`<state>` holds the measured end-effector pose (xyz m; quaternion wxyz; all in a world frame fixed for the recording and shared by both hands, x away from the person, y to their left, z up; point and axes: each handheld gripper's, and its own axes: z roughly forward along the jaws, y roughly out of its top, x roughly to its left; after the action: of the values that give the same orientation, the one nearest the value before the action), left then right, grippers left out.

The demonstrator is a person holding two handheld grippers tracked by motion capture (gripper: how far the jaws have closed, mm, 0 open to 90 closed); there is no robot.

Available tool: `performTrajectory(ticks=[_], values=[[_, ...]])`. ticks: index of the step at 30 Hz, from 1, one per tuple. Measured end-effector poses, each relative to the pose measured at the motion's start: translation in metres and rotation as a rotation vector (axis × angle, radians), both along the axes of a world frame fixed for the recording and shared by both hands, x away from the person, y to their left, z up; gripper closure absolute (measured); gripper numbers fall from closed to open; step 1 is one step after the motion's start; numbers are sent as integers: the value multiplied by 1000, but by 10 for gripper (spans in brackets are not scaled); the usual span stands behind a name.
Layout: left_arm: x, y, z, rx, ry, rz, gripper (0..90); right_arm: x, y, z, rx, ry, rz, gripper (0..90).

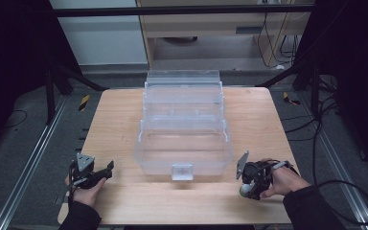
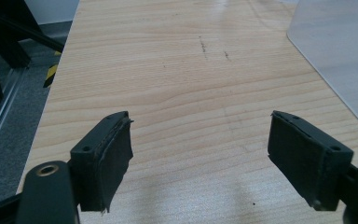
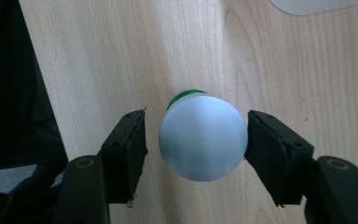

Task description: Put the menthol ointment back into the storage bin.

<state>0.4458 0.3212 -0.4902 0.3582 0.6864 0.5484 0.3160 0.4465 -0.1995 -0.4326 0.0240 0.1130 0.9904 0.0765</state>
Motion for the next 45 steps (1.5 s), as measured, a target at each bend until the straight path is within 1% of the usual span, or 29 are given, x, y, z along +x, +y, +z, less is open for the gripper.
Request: performTrajectory(ticks=[2,5,10,11,14,25,32,33,35,37,38,42,45], values=[[0,0,0,0,0,0,209,1,1,-2,-8,5,5,414],[0,0,0,1,1,0,209,2,2,-4,-6,10,5,415],[0,0,0,3,2,-1,209,3,4,-5,-15,11,5,445],[0,0,0,3,1,-1,209,4,4,-6,-18,14,7,468],[0,0,0,3,1,0,209,4,4,-6,-25,19,7,487],[0,0,0,4,2,-1,210,5,4,-5,-30,23,-5,502],[0,0,0,3,2,-1,210,5,0,5,-17,17,-19,502],[0,0,0,4,1,-1,210,5,0,11,-14,9,-25,502],[0,0,0,5,2,-1,210,5,-1,15,-3,8,-34,502],[0,0,0,6,3,-2,210,6,-3,20,7,-5,-38,502],[0,0,0,6,3,-2,210,6,-3,20,7,-5,-38,502],[0,-1,-1,5,6,-2,210,8,-5,32,18,-16,-55,503],[0,-1,-1,5,7,-2,210,8,-5,36,24,-18,-56,503]])
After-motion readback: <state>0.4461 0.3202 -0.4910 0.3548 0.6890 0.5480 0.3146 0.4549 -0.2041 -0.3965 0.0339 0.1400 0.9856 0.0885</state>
